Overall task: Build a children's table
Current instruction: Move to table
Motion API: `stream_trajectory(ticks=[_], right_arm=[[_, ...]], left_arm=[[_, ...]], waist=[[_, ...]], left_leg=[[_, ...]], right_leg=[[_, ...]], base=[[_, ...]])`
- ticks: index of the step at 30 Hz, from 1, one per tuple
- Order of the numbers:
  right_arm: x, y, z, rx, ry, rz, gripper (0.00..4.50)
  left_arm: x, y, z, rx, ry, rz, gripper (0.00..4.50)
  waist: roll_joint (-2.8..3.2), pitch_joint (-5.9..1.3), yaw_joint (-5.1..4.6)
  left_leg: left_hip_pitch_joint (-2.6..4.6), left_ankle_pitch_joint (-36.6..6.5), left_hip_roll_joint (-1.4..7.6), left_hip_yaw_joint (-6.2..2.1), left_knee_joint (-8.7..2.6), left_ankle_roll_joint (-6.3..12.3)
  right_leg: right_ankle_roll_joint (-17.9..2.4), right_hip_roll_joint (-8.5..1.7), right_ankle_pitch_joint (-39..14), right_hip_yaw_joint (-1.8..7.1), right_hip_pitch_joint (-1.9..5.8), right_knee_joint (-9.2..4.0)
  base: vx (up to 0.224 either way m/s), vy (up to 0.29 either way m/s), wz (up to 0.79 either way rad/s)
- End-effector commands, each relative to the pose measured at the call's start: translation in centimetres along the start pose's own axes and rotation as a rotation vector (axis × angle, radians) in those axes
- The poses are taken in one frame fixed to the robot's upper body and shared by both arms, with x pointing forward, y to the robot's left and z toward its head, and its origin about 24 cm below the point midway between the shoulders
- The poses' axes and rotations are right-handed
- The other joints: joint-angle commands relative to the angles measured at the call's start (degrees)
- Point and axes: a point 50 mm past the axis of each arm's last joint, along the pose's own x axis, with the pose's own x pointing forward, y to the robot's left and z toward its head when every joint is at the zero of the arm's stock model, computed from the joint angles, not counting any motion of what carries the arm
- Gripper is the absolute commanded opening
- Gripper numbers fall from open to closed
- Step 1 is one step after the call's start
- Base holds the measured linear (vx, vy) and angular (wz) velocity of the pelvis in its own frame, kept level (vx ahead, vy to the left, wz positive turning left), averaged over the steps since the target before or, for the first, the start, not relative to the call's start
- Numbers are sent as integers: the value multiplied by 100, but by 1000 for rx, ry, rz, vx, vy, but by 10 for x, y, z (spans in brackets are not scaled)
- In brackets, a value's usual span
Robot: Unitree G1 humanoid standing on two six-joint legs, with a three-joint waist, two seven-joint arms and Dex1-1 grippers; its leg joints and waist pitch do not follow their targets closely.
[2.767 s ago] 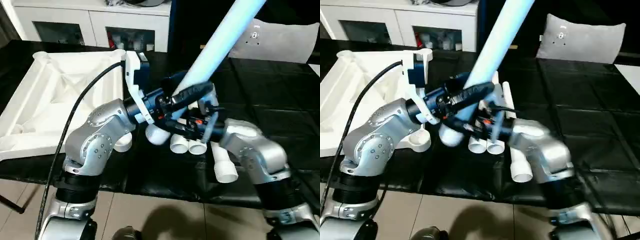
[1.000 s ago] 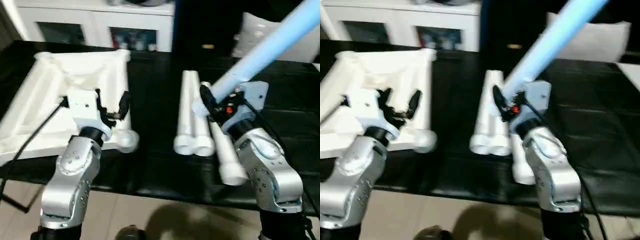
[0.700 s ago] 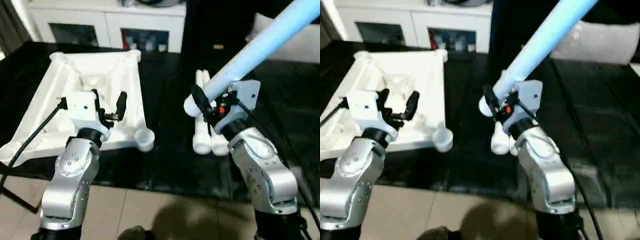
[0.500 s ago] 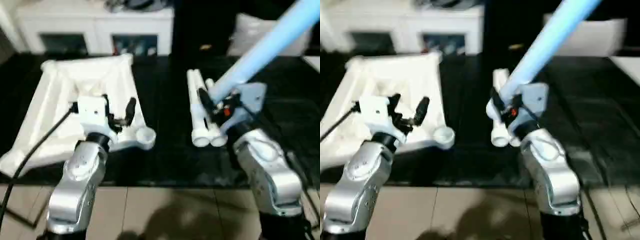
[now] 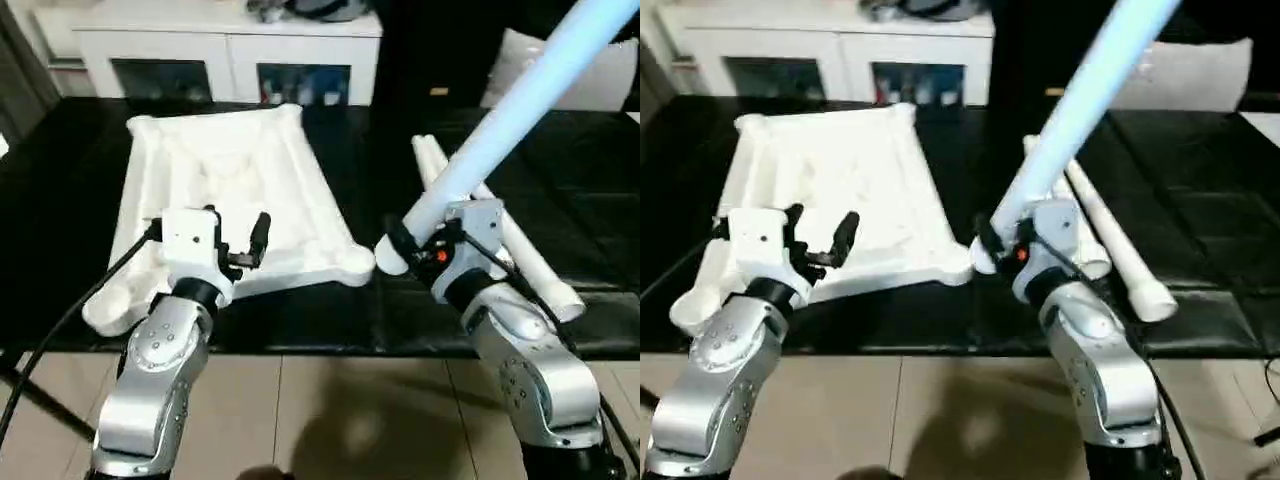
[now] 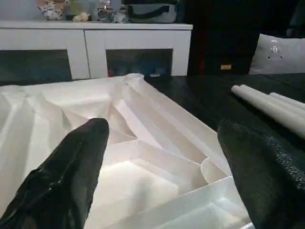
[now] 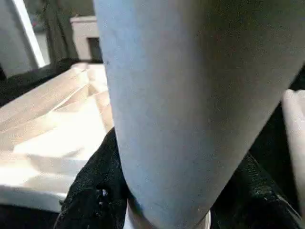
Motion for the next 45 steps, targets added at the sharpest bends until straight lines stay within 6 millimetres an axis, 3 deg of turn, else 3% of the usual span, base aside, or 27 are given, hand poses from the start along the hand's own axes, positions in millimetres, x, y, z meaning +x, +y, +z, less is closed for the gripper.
stream_trajectory(ticks=[1,3,6,7,8,9,11,14,16,17,18,20,23,25,26,29,30,31,32,33,35,37,38,40,43,44,45], right_arm=[[0,-1,2,-22,-8,7,188],[1,3,2,-46,-10,38,188],[2,5,2,-53,-10,58,188],[2,4,3,-54,-12,54,188],[2,4,3,-41,-15,48,188],[3,1,3,-31,-19,31,188],[3,-1,3,-31,-22,21,188],[3,-4,4,-36,-26,5,188],[2,-7,3,-45,-28,-10,188],[2,-7,3,-45,-28,-10,188],[0,-9,3,-50,-27,-20,188],[-1,-11,1,-55,-23,-37,188],[-3,-15,-1,-58,-14,-63,188],[-3,-15,-1,-60,-13,-69,188],[-3,-16,-2,-57,-11,-78,188],[-4,-18,-2,-44,-12,-90,188],[-4,-18,-1,-44,-14,-89,188],[-4,-18,-1,-48,-15,-88,188],[-4,-18,-1,-50,-15,-87,188],[-4,-18,0,-52,-17,-83,188],[-4,-17,1,-52,-18,-80,188],[-4,-17,1,-53,-19,-78,188],[-4,-17,2,-53,-19,-78,188],[-4,-17,2,-57,-17,-78,188],[-4,-17,2,-59,-15,-76,188],[-4,-16,2,-60,-13,-72,188],[-4,-16,2,-60,-13,-72,188]], left_arm=[[1,-2,-1,-7,0,-10,406],[1,-3,0,-4,-2,-14,406],[2,-4,-1,23,0,-26,406],[2,-5,-1,33,2,-36,406],[2,-6,-1,35,2,-42,406],[3,-8,-2,34,3,-55,406],[3,-9,-2,33,4,-63,406],[4,-13,-4,33,13,-91,406],[4,-19,-7,39,30,-143,406],[4,-19,-7,39,30,-143,406],[5,-22,-8,44,33,-164,406],[7,-23,-8,42,31,-168,406],[9,-24,-9,33,31,-170,406],[9,-24,-9,33,31,-170,406],[11,-22,-11,29,41,-151,406],[12,-19,-12,-2,44,-125,406],[12,-18,-12,-9,38,-123,406],[12,-17,-11,-1,30,-125,406],[12,-17,-10,5,25,-127,406],[12,-17,-10,11,23,-127,406],[12,-17,-10,10,23,-126,406],[13,-18,-11,6,25,-124,406],[13,-18,-11,4,25,-123,406],[12,-18,-12,3,27,-124,406],[12,-19,-12,6,27,-127,406],[12,-18,-13,4,30,-125,406],[12,-18,-13,4,30,-125,406]], waist=[[-60,-176,-26],[-27,-173,-10],[70,-172,-63],[198,-162,-199],[297,-317,-430],[204,-199,-311],[193,-214,-234],[113,-251,-242],[-193,-298,-257],[-352,-324,-190],[-415,-345,65],[-390,-299,149],[-192,-313,255],[181,-308,124],[315,-431,-109],[132,-534,-152],[-5,-569,-101],[-144,-583,-59],[-331,-600,120],[-359,-552,161],[-213,-572,164],[89,-518,12],[207,-511,-84],[147,-442,-119],[-27,-380,-54],[-405,-396,19],[-471,-548,158]], left_leg=[[33,-4049,825,-639,-766,-866],[-257,-3114,646,-545,-621,-354],[-171,-2285,717,-561,-606,-21],[176,-2838,666,-872,-1048,-80],[937,-3377,968,-1043,-965,-443],[801,-4223,1075,-1182,-1128,-895],[742,-3895,930,-920,-1187,-1231],[777,-3140,825,-805,-1264,-1198],[854,-3008,627,-613,-1204,-829],[751,-2747,497,-441,-947,-562],[116,-1037,207,-305,356,144],[-305,-258,294,-381,536,20],[-336,994,460,-207,-112,90],[120,296,971,-393,-713,185],[746,-709,1517,-894,-851,801],[910,1865,1592,-1001,-499,2367],[782,3724,1480,-879,-304,2529],[594,4008,1232,-703,-122,2227],[-109,2939,412,-220,149,1299],[-297,1821,466,-218,-112,505],[-65,1084,585,-219,-277,-342],[85,549,1110,-506,-615,-285],[321,259,1698,-876,-883,240],[282,-246,1962,-971,-1062,855],[126,-986,1723,-756,-1094,1155],[-5,-1421,454,25,286,578],[-105,-1381,211,246,999,543]], right_leg=[[-606,-717,-3185,257,244,-683],[-370,-954,-3999,56,746,-1018],[-210,-882,-3677,-261,1019,-1210],[-110,-157,-2803,-508,825,-771],[-121,116,-1863,-292,192,-289],[102,204,-373,-82,-3,297],[16,276,218,-141,-143,426],[-80,188,529,-148,-246,273],[-339,-208,264,161,-92,-335],[-491,-498,-234,463,154,-533],[-1334,-1316,-2445,1181,711,-1023],[-1560,-995,-1882,949,862,-835],[-1864,-227,-1277,290,705,-812],[-1164,190,-1471,-105,450,-563],[-903,241,-1106,-59,-63,161],[-55,-14,-81,161,-642,548],[190,-193,703,412,-704,340],[129,-340,1434,592,-609,54],[-49,-398,3476,820,-57,5],[-218,-426,5203,704,130,37],[-677,-19,4617,355,115,25],[-1560,174,1953,50,-20,13],[-1463,140,253,-56,-233,173],[-1141,70,-565,-46,-342,470],[-1718,-117,-452,143,-241,306],[-2549,-89,-1615,162,-266,-683],[-2483,-197,-2035,336,-42,-794]], base=[[0,0,0],[32,34,25],[53,27,39],[147,48,52],[214,73,56],[165,56,25],[134,37,13],[107,-1,5],[151,-69,3],[270,-128,4],[198,-94,2],[146,-55,-9],[151,-32,-4],[172,76,1],[183,100,2],[189,78,4],[101,34,6],[0,0,0],[0,0,0],[0,0,0],[11,-73,4],[-24,-83,0],[-44,-89,-3],[-81,-120,-2],[-93,-187,-2],[-115,-241,-2],[-99,-233,-1]])
